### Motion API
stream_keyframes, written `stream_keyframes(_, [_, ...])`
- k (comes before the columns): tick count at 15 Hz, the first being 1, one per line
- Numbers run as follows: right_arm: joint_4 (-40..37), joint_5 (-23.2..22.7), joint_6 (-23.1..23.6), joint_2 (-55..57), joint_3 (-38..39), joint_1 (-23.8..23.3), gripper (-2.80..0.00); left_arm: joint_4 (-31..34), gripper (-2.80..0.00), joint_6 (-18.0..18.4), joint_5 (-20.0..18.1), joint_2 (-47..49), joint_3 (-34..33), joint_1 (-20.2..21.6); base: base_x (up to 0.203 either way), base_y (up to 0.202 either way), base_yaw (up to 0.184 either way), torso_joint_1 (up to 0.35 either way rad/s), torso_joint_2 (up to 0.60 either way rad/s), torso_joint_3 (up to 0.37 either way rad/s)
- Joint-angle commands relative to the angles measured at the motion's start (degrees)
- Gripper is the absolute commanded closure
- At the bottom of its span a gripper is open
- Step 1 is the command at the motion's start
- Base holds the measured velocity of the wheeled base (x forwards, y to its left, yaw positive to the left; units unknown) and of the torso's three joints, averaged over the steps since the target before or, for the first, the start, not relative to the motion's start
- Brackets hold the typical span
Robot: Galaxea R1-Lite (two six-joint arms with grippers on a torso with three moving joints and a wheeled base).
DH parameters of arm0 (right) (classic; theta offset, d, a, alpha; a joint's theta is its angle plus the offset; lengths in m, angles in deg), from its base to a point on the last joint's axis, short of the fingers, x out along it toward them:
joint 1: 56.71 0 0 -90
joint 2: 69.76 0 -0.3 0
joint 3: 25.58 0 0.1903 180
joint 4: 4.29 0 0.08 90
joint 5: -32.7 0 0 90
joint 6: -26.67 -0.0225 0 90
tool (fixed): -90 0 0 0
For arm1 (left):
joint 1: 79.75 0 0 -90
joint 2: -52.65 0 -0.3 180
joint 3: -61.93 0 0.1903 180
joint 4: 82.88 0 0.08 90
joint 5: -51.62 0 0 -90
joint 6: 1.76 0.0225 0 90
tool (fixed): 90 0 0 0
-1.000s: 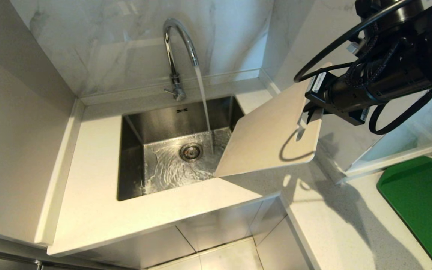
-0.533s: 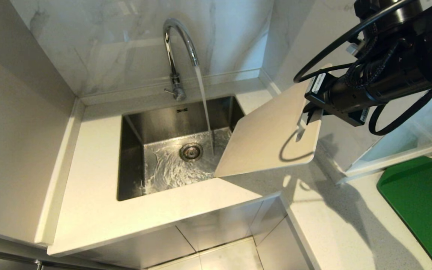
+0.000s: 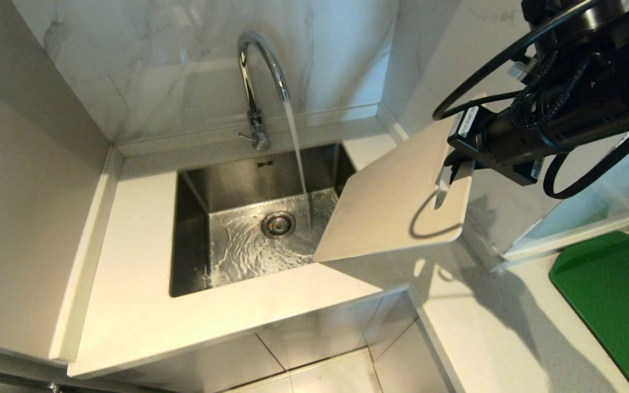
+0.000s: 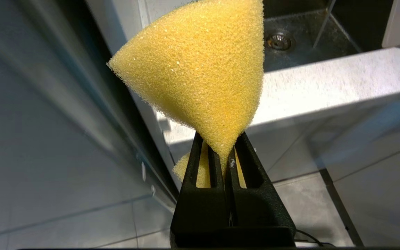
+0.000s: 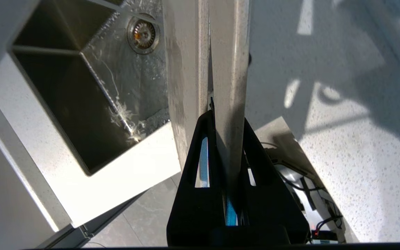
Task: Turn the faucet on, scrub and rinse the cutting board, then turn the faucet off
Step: Pick up the cutting board, then scrub the cutting board underwater
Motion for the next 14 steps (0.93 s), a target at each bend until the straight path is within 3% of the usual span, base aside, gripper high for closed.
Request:
stream_keyframes(1, [-0.1, 0.0, -0.3, 0.0, 0.0, 0.0, 0.00, 0.0, 0.00, 0.0, 0.0, -0.2, -0.1, 0.0, 0.168, 0.000, 0.010, -0.003, -0.01, 0.003])
stream_keyframes(14, [-0.1, -0.1, -0.6, 0.5, 0.4, 0.0, 0.00, 0.0, 0.00, 0.0, 0.0, -0.2, -0.1, 0.0, 0.211, 0.000, -0.015, 0.006, 0.00, 0.003])
